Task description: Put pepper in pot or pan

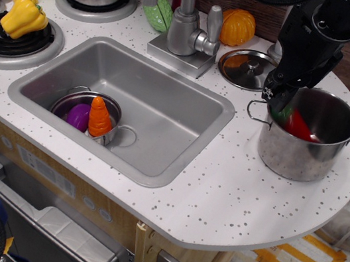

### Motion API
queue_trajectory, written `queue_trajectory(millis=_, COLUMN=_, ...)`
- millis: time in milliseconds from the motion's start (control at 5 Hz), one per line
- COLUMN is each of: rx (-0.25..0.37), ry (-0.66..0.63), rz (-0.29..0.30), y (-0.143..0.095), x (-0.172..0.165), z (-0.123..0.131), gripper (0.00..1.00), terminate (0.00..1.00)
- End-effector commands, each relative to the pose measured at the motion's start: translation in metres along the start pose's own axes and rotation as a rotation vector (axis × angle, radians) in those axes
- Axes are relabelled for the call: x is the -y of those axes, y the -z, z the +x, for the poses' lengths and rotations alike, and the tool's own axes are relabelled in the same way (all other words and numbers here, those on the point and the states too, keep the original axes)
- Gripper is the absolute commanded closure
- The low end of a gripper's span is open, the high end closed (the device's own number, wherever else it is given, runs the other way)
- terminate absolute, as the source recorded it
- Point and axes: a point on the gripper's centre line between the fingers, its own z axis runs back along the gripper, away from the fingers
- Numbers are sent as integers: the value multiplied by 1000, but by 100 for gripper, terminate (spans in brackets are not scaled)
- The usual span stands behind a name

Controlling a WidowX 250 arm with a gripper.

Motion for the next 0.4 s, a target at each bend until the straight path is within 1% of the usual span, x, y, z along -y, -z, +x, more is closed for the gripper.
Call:
queue_trajectory(millis=0, rx=-1, ry=-10, rz=-56, y=-20, x=7, z=5, gripper=0, terminate=0)
queue_trajectory(millis=200, rx=-1, ry=-10, rz=-56, y=-20, x=7, z=5, gripper=0, terminate=100)
